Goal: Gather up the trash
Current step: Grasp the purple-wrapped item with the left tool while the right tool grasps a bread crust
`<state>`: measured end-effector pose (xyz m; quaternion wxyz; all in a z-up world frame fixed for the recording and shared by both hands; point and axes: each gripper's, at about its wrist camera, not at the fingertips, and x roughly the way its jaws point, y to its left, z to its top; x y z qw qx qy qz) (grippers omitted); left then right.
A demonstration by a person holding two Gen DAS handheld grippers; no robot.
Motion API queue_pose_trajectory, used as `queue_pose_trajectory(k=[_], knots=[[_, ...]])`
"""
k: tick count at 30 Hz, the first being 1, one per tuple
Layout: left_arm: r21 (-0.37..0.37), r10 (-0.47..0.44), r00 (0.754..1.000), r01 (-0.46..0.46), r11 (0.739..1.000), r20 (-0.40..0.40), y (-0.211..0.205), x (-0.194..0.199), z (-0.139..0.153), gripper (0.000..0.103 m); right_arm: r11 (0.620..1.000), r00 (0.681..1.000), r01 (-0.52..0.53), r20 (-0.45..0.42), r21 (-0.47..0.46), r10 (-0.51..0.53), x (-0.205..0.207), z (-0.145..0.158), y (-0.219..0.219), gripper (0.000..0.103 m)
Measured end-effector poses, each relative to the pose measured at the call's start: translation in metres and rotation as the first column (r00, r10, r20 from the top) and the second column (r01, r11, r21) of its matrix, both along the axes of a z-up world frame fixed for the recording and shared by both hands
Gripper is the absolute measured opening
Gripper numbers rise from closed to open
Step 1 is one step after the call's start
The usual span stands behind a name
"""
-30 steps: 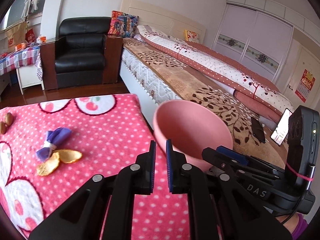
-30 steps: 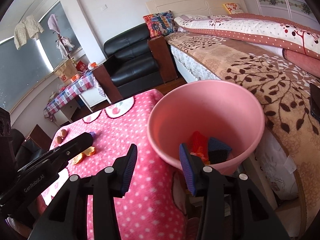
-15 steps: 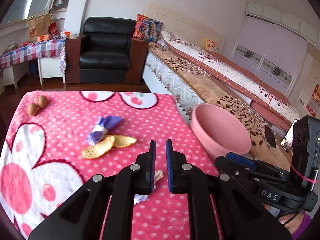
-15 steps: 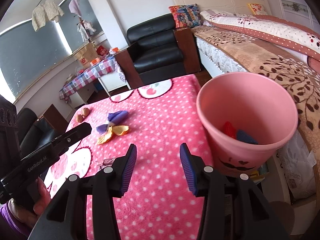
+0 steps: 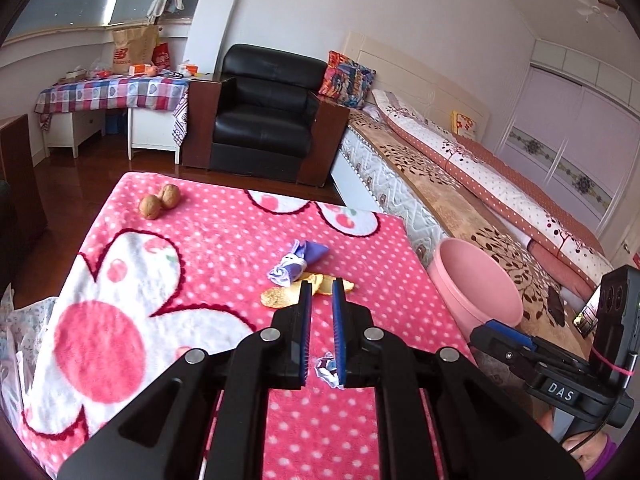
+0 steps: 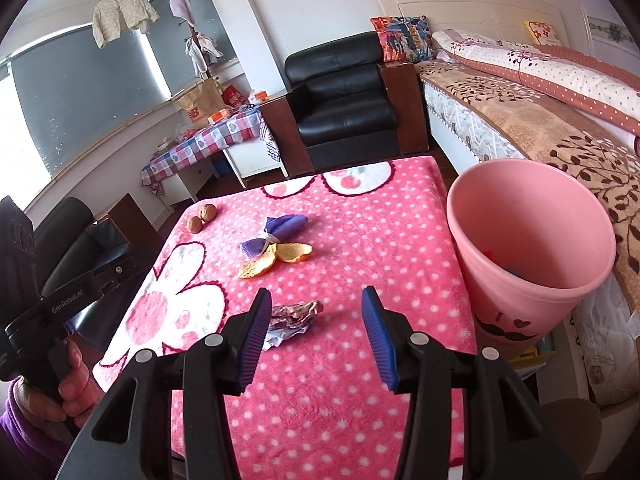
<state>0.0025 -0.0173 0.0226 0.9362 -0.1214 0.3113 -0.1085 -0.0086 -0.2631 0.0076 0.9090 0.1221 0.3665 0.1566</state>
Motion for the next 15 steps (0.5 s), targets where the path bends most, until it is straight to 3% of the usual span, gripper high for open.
queue_pose_trajectory(k=[15], knots=[[-0.029, 0.065, 0.997, -0.066, 0.997, -0.028, 0.028, 0.020, -0.012, 0.009, 0.999, 0.998, -0.041, -0.046, -0.015, 0.040, 0.013, -0.018, 0.012, 0.046]])
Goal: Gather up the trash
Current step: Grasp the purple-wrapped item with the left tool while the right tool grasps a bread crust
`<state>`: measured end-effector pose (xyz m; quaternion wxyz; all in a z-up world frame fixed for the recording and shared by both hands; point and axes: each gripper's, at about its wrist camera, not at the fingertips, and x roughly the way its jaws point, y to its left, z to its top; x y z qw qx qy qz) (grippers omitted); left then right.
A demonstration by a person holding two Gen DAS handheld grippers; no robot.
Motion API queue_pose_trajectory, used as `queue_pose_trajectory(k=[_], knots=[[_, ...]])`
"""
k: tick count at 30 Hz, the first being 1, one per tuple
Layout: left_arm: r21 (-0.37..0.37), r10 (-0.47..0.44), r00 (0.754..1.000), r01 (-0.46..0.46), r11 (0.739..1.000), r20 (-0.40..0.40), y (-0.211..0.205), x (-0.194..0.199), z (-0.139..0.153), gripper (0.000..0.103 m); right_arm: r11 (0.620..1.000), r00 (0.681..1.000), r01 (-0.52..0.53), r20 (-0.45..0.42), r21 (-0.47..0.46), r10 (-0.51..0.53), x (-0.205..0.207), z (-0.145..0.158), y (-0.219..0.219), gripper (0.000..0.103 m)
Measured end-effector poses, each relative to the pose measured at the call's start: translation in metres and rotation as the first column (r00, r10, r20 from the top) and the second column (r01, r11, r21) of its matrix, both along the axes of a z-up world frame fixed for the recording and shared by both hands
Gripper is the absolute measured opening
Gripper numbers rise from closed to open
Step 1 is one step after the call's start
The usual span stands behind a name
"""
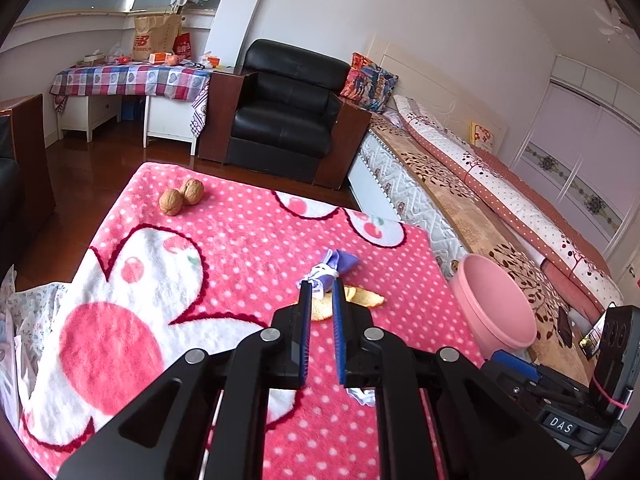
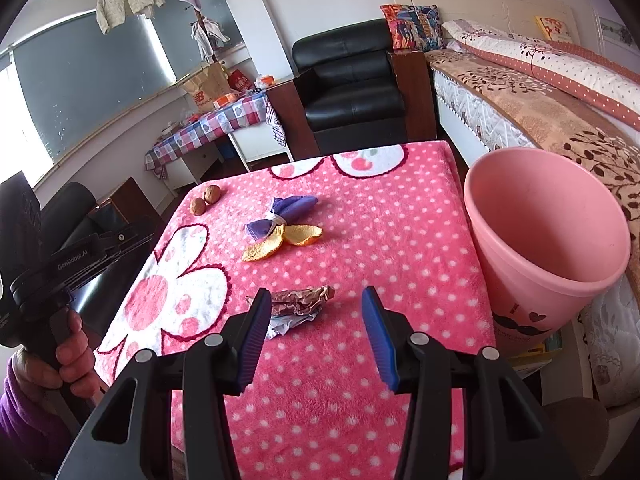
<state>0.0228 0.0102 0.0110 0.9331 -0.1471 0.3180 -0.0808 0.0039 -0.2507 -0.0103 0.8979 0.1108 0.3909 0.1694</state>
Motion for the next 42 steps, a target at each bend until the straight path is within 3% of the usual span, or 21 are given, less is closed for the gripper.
queue_pose_trajectory(k=[7, 27, 34, 42], knots=[[-0.006, 0.025, 1.000, -0.025, 1.000, -0.015, 0.006, 0.004, -0.010, 0.010, 0.999, 0.999, -0.033, -0.022, -0.007, 0.033, 0.004, -0.011, 0.006, 0.046], [-0.003, -0.018, 0.998, 0.017, 1.000, -0.060, -0.004, 0.021, -0.030, 0.010, 0.998, 0.996, -0.066, -0.064, 0.011, 0.067, 0.038, -0.031, 0.012, 0.047], [0.005, -0.032, 0.997, 0.032, 0.999, -0.064, -0.008, 0.023, -0.030, 0.010, 0.998, 0.997, -0.054, 0.047, -0.038, 0.056, 0.046, -0.029, 0.024, 0.047], [0.032, -0.032, 0.998, 0.034, 0.999, -0.058, -0.010, 0.017, -0.024, 0.010, 0.993, 0.992, -0.114, 0.062, -0.007, 0.114, 0.048, -0.041, 0.039, 0.047]])
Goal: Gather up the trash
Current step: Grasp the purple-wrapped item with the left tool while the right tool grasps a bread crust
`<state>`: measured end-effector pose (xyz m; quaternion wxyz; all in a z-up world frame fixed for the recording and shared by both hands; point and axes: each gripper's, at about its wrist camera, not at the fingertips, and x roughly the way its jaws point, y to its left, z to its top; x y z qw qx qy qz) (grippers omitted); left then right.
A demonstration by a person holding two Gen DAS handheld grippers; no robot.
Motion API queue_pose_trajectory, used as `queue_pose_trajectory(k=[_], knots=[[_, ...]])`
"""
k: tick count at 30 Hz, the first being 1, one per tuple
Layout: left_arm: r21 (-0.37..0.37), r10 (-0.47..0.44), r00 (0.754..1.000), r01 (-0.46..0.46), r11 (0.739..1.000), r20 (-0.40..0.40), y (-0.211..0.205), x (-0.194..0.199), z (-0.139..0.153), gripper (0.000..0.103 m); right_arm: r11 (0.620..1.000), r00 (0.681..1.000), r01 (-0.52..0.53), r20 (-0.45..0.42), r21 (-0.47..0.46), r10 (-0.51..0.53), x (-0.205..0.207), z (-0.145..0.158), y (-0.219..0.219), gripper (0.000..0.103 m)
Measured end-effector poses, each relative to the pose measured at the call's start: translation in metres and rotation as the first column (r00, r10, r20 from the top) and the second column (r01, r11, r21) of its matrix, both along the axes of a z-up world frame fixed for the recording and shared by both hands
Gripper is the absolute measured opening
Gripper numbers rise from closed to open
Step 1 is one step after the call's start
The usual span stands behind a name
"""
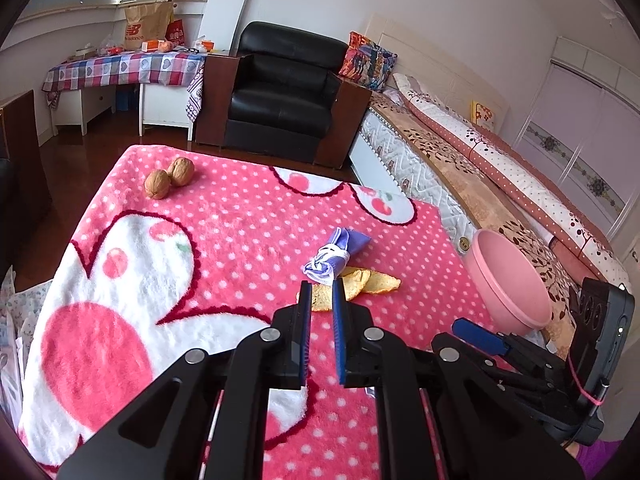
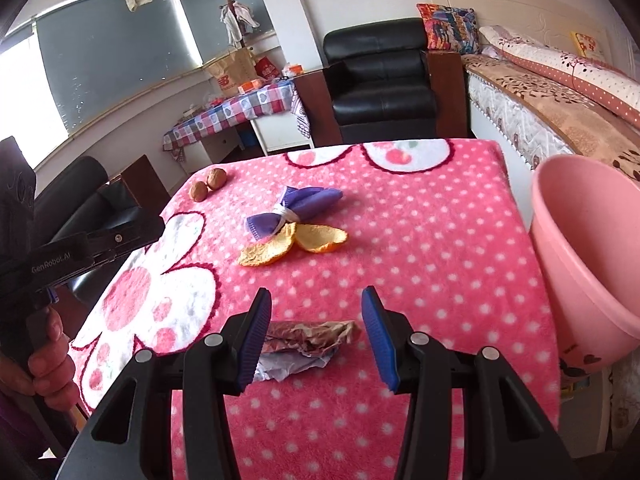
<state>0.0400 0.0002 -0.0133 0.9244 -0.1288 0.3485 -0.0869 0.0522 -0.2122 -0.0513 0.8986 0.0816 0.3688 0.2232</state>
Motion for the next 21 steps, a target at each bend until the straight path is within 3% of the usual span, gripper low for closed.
queue_pose_trajectory(k=[2, 7, 12, 21], knots=[[0.001, 0.006, 1.000, -0.006, 1.000, -0.001, 0.001, -0.002, 0.000, 0.010, 0.999, 1.000, -0.007, 0.007, 0.037, 0.007, -0.004, 0.002, 0.003, 0.047], [-0.008, 0.020, 1.000, -0.020, 1.000, -0.009, 0.005, -0.009, 0.000, 0.010, 0.995, 0.996, -0.070, 0.051, -0.065, 0.073, -0.018, 0.001, 0.026, 0.047], [-0.012, 0.005, 1.000, -0.005, 1.000, 0.007, 0.005, -0.018, 0.006, 0.010, 0.993, 0.995, -0.034, 0.094, -0.110, 0.044, -0.025, 0.003, 0.026, 0.046], [-0.026, -0.019, 1.000, 0.019, 0.999, -0.011, 0.005, -0.002, 0.000, 0.010, 0.995, 0.999, -0.034, 0.016, -0.094, 0.035, -0.017, -0.001, 0.018, 0.046]])
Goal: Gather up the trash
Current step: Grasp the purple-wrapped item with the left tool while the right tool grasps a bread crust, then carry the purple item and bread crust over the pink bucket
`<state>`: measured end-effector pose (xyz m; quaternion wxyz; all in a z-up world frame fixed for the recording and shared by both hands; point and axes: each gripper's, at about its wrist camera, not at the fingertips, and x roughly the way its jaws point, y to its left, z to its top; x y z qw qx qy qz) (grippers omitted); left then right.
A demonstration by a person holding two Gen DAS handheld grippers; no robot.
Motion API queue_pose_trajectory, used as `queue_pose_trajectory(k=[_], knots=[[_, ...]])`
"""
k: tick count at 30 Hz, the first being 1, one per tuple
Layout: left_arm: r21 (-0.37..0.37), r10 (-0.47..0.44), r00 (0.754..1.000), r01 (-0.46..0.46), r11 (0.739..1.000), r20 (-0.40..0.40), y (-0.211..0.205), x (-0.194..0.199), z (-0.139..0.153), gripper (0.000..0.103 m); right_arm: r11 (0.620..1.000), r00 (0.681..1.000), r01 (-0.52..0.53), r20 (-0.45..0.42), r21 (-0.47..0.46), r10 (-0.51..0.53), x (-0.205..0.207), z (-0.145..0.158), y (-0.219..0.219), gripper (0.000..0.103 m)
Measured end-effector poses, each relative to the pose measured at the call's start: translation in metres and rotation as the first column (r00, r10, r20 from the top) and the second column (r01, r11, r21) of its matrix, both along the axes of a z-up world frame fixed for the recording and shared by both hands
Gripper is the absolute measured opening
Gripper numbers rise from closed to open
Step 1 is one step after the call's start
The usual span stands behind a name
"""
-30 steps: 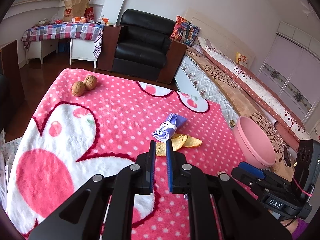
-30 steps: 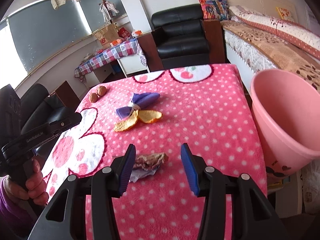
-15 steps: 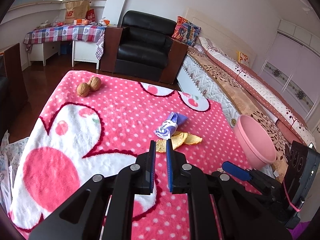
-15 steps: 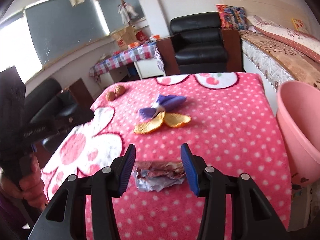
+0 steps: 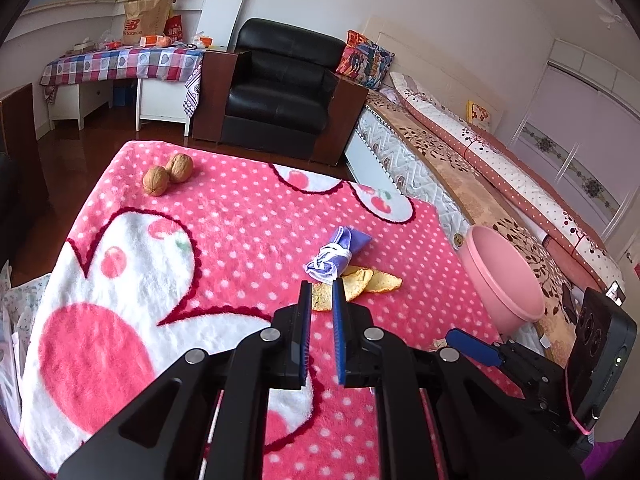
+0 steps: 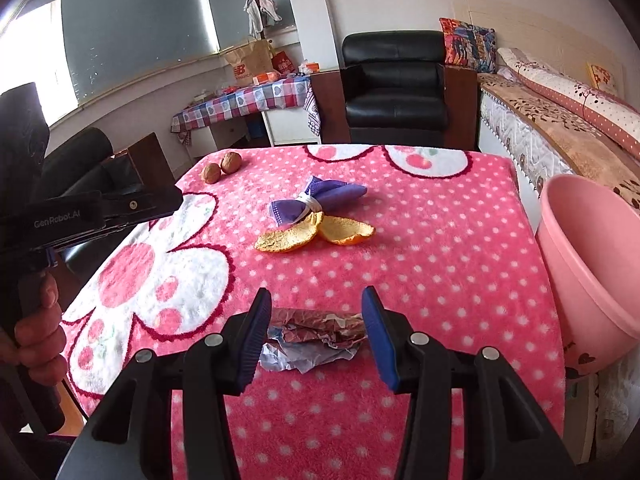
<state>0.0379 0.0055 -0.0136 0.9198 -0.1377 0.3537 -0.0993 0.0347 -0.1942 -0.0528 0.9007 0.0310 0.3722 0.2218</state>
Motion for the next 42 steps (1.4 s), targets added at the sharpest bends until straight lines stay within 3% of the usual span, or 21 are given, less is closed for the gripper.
queue_pose_trajectory(k=[4, 10, 18, 19, 21, 23, 27, 32, 34, 35, 36, 42], knots=[[0.003, -0.025, 1.000, 0.025, 1.000, -0.013, -0.007, 0.014, -0.004, 0.010, 1.000, 1.000, -0.009, -0.013, 0.002, 0.009, 0.008, -0.001, -0.001, 0.046], [0.017, -0.045, 0.998, 0.046, 0.999, -0.040, -0.015, 0.035, -0.017, 0.010, 0.995, 0.995, 0.007, -0.099, 0.104, 0.003, 0.029, 0.003, -0.017, 0.047], [-0.046, -0.059, 0.994, 0.055, 0.997, -0.091, -0.020, 0.060, -0.029, 0.010, 0.998, 0.986, 0.011, -0.166, 0.065, 0.000, 0.085, 0.014, -0.018, 0.047], [-0.052, -0.061, 0.994, 0.056, 0.997, -0.091, -0.021, 0.061, -0.030, 0.014, 0.998, 0.983, 0.008, -0.184, 0.064, 0.004, 0.091, 0.012, -0.016, 0.047], [-0.044, -0.057, 0.994, 0.053, 0.998, -0.094, -0.023, 0.064, -0.031, 0.040, 0.998, 0.977, 0.004, -0.214, 0.061, 0.010, 0.102, 0.004, -0.012, 0.046], [-0.029, -0.054, 0.994, 0.051, 0.998, -0.091, -0.025, 0.066, -0.033, 0.041, 0.999, 0.972, 0.002, -0.236, 0.047, 0.010, 0.110, -0.005, -0.007, 0.042], [-0.008, -0.058, 0.995, 0.058, 0.998, -0.081, -0.030, 0.071, -0.033, 0.041, 0.999, 0.959, 0.005, -0.283, 0.033, 0.004, 0.123, -0.022, -0.001, 0.028], [0.035, -0.055, 0.996, 0.058, 0.998, -0.073, -0.039, 0.075, -0.037, 0.040, 1.000, 0.954, 0.011, -0.301, 0.030, -0.002, 0.124, -0.032, 0.003, 0.018], [0.046, -0.044, 0.996, 0.047, 0.998, -0.075, -0.039, 0.077, -0.040, 0.026, 0.999, 0.955, 0.021, -0.296, 0.041, -0.008, 0.123, -0.031, 0.002, 0.013], [0.052, -0.036, 0.996, 0.040, 0.998, -0.080, -0.039, 0.078, -0.040, 0.013, 0.999, 0.956, 0.027, -0.292, 0.044, -0.012, 0.122, -0.029, 0.000, 0.008], [0.056, -0.027, 0.996, 0.032, 0.998, -0.083, -0.038, 0.078, -0.041, 0.013, 0.998, 0.957, 0.032, -0.290, 0.050, -0.016, 0.120, -0.027, -0.002, 0.004], [0.048, -0.019, 0.999, 0.021, 0.999, -0.048, -0.032, 0.064, -0.027, 0.010, 0.993, 0.966, 0.072, -0.256, 0.093, -0.046, 0.102, -0.010, -0.017, 0.003]])
